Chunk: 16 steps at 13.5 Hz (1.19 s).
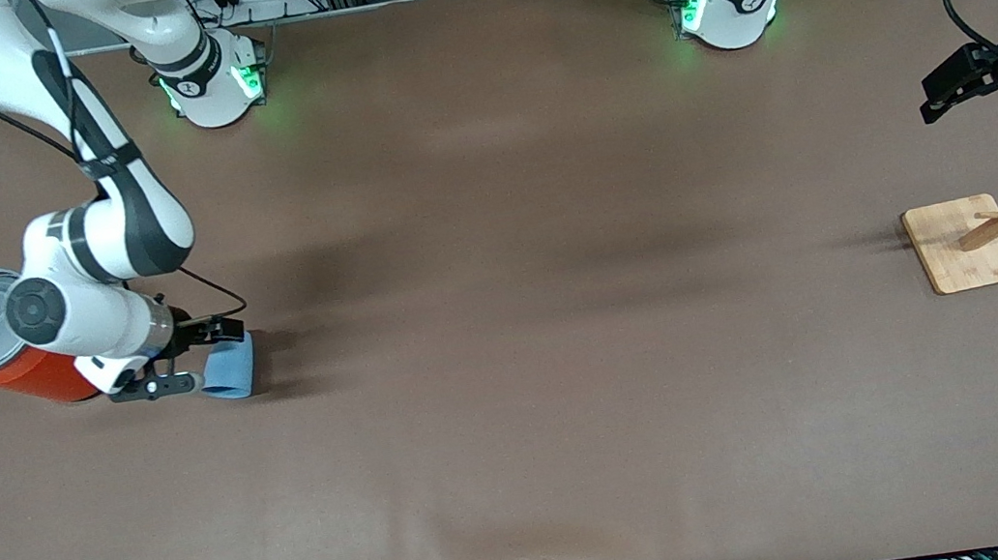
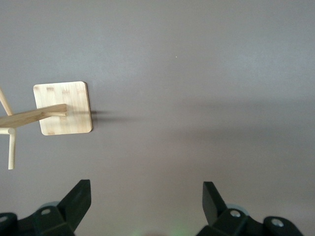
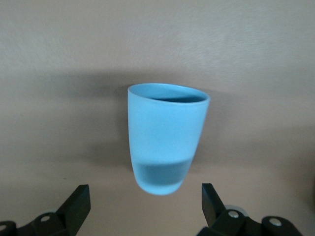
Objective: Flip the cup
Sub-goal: 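Close the right gripper on the blue cup's base, then lift the blue cup with the right gripper and carry it toward the table's middle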
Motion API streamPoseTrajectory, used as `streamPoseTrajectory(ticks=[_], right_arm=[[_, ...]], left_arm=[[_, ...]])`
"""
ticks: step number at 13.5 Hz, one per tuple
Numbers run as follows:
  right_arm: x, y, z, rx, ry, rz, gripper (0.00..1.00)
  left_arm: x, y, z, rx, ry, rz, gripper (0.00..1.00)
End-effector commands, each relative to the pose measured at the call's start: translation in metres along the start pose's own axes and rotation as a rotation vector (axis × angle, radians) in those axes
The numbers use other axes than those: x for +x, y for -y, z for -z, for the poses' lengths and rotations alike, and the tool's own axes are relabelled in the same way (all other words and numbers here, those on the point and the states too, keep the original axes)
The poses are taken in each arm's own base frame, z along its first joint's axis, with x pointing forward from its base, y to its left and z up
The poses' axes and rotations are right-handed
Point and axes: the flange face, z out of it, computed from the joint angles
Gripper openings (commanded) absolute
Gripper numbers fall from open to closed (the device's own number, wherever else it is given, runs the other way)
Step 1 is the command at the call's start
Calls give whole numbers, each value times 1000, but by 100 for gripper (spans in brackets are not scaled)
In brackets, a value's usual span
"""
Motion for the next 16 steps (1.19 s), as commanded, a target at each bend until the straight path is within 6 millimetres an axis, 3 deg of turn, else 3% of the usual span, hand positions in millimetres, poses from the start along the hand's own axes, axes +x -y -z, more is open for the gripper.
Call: streamPoseTrajectory(ticks=[1, 4, 8, 9, 12, 13, 14, 16], right_arm=[[-1, -5, -9, 10, -7, 79, 100], [-3, -6, -35, 8, -61, 68, 100], [3, -10, -55, 8, -84, 62, 100], [2, -8, -57, 7, -81, 65, 96], [6, -5, -67, 8, -71, 80, 46], [9, 1, -65, 8, -75, 97, 19], [16, 10, -54, 8, -87, 127, 2], [36, 33, -22, 20, -69, 166, 2]], left_arm=[[-1, -2, 5, 17, 0, -27, 100], [0, -1, 6, 17, -4, -25, 100], [0, -1, 6, 17, -3, -27, 100], [-1, -1, 7, 17, -7, -27, 100], [-3, -2, 9, 11, -8, -27, 100], [-3, 0, 9, 10, -10, -23, 100], [-2, 2, 7, 6, -4, -20, 100], [-3, 0, 7, 10, -5, -22, 100]])
